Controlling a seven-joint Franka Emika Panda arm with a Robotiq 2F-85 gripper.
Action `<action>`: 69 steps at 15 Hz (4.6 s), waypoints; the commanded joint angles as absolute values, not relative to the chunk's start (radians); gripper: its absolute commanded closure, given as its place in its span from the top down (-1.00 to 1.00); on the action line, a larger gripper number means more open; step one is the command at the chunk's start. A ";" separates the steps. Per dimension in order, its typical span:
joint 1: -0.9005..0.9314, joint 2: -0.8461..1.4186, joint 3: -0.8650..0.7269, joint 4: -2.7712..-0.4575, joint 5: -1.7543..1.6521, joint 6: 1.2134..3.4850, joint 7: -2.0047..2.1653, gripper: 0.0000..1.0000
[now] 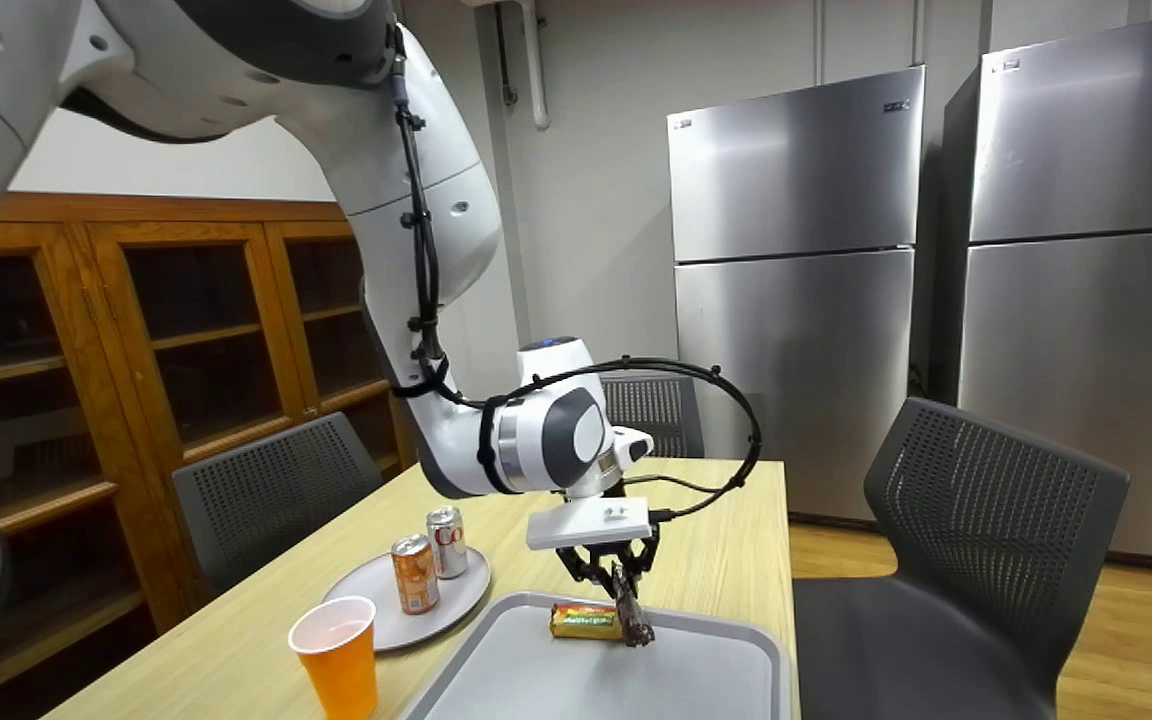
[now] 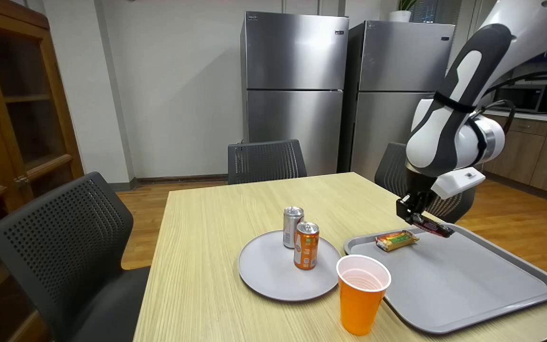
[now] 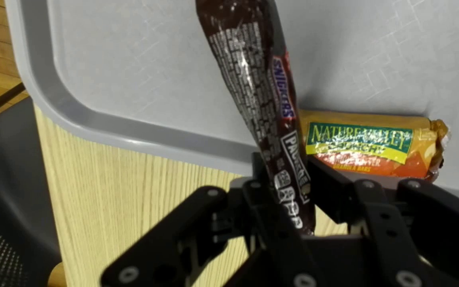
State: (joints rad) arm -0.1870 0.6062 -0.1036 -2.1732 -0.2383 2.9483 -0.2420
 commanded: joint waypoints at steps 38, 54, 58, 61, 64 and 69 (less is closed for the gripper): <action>-0.166 0.981 -0.104 -1.565 -0.232 2.703 -0.306 -0.86; -0.191 0.718 -0.093 -1.863 -0.235 2.750 -0.342 1.00; -0.188 0.656 -0.091 -1.957 -0.243 2.755 -0.356 1.00; -0.187 0.627 -0.096 -2.015 -0.262 2.767 -0.370 1.00; -0.183 0.671 -0.099 -1.966 -0.249 2.750 -0.341 1.00; -0.183 0.665 -0.099 -1.976 -0.251 2.753 -0.344 1.00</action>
State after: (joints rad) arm -0.1794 0.6652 -0.1021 -1.9779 -0.2473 2.7552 -0.3458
